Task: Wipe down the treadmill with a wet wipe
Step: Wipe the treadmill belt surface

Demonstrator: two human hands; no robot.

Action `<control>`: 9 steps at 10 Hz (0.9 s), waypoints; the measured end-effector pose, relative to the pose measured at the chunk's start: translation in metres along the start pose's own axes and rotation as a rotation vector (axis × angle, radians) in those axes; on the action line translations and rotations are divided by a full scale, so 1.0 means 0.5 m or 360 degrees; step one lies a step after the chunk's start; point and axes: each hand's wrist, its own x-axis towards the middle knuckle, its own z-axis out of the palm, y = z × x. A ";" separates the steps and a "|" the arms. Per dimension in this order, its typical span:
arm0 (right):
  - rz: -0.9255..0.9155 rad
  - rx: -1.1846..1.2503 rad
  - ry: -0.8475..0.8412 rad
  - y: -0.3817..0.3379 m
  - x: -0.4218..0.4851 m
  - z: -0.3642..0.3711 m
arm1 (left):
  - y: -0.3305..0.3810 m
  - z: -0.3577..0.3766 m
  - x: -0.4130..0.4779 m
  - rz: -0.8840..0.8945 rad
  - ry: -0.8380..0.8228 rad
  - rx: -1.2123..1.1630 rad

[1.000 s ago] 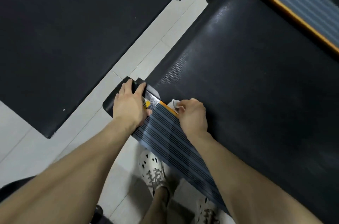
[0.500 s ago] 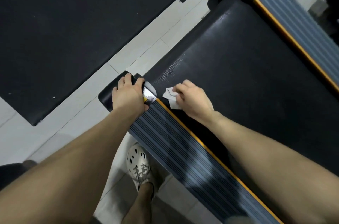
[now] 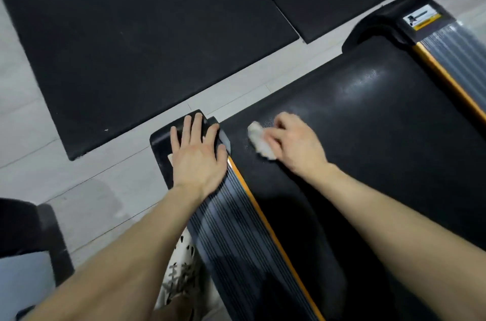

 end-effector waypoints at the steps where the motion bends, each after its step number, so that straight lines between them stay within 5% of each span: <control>1: 0.0428 -0.0018 0.0172 0.039 0.063 -0.011 | 0.007 0.024 -0.011 -0.0008 0.0184 0.0078; 3: -0.0116 0.0241 0.0003 -0.062 0.048 0.042 | 0.007 0.031 -0.014 -0.0044 0.0242 0.0091; 5: 0.0358 0.0235 0.0570 0.070 0.098 -0.071 | 0.009 0.033 -0.011 -0.0058 0.0254 0.0132; 6: 0.0106 0.0256 0.0064 0.066 0.088 -0.058 | 0.009 0.032 -0.012 -0.0050 0.0261 0.0137; 7: -0.0042 0.0152 -0.0004 0.068 0.074 -0.037 | 0.009 0.032 -0.011 -0.0049 0.0271 0.0146; 9: 0.0161 0.0052 0.0085 0.093 0.127 -0.045 | 0.009 0.036 -0.010 -0.0051 0.0265 0.0154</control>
